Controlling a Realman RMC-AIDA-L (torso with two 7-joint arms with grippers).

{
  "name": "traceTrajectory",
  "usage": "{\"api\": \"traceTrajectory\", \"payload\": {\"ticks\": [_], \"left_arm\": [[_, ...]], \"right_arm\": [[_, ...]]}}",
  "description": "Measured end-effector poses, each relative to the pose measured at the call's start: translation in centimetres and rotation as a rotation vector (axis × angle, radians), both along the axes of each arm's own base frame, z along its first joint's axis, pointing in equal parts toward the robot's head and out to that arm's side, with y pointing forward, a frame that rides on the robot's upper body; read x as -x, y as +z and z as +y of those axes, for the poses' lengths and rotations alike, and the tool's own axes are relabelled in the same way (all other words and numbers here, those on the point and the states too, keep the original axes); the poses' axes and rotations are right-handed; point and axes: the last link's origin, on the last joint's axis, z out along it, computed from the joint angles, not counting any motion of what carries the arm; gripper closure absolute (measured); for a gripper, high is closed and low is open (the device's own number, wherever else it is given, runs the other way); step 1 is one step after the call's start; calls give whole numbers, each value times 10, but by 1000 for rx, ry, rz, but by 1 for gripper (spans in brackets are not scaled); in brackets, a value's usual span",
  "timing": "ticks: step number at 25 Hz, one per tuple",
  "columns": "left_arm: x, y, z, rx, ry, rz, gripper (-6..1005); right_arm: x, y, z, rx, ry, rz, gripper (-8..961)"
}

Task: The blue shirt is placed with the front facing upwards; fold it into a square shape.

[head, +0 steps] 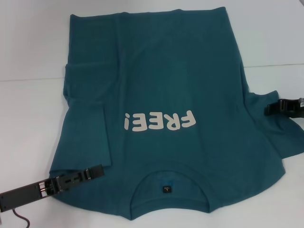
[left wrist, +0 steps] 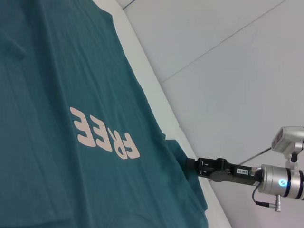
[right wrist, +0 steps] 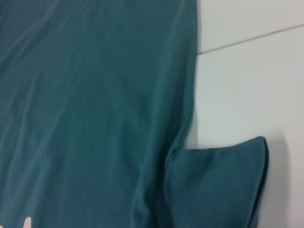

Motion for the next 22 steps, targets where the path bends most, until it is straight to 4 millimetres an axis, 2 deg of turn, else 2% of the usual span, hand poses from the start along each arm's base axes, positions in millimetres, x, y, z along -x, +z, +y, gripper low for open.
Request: {"api": "traceTrajectory", "payload": {"ticks": [10, 14, 21, 22], "left_arm": [[0, 0, 0, -1, -2, 0, 258], [0, 0, 0, 0, -2, 0, 258], [1, 0, -1, 0, 4, -1, 259], [1, 0, -1, -1, 6, -1, 259]], "right_arm": [[-1, 1, -1, 23, 5, -28, 594], [0, 5, -2, 20, 6, -16, 725], [-1, 24, -6, -18, 4, 25, 942], [-3, 28, -7, -29, 3, 26, 942]]}}
